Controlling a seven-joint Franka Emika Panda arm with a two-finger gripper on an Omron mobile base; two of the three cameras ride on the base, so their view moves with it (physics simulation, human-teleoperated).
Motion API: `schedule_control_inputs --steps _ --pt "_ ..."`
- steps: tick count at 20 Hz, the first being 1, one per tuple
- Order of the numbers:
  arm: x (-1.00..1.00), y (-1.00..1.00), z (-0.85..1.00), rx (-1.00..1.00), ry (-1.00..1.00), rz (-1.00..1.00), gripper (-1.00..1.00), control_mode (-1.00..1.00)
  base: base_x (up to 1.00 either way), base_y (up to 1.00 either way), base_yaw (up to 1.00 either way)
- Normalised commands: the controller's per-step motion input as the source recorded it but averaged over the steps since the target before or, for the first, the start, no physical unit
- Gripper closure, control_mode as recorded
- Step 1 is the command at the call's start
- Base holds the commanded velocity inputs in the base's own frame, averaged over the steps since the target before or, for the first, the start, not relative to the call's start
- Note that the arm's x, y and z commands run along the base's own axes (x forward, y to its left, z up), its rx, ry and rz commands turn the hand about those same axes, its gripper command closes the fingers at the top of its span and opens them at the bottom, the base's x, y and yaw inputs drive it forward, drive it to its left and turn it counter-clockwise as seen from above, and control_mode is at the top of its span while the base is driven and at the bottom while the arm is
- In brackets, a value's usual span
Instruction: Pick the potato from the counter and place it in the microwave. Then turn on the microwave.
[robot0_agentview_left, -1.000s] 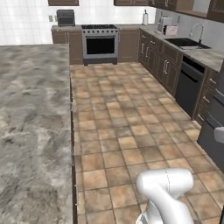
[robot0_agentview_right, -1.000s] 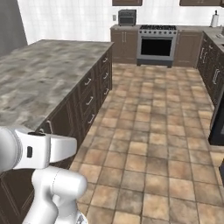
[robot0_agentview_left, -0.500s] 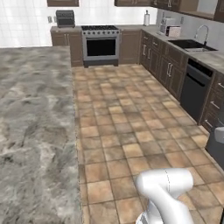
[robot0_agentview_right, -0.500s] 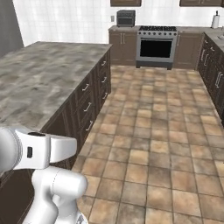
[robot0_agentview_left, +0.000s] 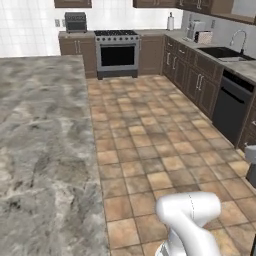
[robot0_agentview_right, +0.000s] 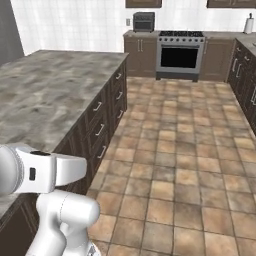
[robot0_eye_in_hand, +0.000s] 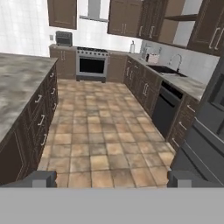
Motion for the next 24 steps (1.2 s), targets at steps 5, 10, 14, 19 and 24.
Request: schedule_control_inputs --steps 5,10,14,19,24 --pt "0.0 0.0 0.0 0.0 0.0 0.0 -1.0 1.0 0.74 0.1 -0.06" --pt "0.0 0.0 0.0 0.0 0.0 0.0 -1.0 1.0 0.76 0.0 -0.07" --pt "0.0 0.0 0.0 0.0 0.0 0.0 -1.0 1.0 0.76 0.0 -0.07" --pt "0.0 0.0 0.0 0.0 0.0 0.0 -1.0 1.0 0.71 0.0 -0.18" --pt "0.0 0.0 0.0 0.0 0.0 0.0 -1.0 1.0 0.53 -0.04 -0.3"
